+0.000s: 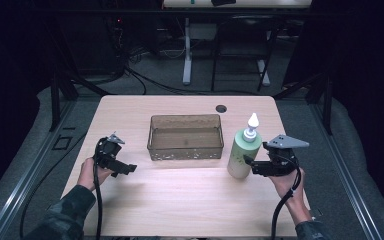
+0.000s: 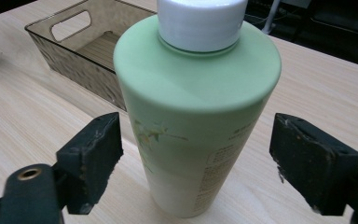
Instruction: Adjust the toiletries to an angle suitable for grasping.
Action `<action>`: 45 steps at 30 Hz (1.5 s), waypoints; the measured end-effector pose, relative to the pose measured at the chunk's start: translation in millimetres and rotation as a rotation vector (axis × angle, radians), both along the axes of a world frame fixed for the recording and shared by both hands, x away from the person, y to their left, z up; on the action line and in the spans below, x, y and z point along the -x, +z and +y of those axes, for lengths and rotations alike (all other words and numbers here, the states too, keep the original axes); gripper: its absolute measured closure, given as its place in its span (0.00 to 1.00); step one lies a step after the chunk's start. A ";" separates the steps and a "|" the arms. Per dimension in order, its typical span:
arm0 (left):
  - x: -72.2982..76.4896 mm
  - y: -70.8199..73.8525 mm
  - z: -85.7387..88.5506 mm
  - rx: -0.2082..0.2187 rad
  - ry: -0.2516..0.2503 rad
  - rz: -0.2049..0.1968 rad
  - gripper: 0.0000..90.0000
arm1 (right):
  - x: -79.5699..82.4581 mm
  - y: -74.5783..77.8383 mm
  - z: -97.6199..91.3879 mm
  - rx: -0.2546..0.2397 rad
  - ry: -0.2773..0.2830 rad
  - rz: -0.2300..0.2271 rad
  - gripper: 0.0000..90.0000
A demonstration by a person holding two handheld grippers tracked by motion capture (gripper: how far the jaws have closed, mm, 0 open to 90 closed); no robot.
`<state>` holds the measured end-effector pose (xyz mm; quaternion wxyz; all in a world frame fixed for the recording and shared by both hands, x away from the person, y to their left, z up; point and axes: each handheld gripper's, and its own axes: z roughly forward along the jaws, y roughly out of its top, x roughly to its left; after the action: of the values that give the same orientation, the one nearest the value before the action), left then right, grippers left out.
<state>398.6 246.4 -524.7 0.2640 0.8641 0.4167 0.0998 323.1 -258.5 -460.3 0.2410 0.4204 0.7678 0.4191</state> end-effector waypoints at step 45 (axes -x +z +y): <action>-1.1 0.7 0.0 0.006 -0.011 0.004 0.00 | -5.6 2.2 56.6 -0.034 0.039 0.011 0.13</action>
<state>399.7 246.5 -524.0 0.2665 0.8657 0.4129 0.0953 328.6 -201.9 -458.1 0.2211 0.4117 0.7699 0.4346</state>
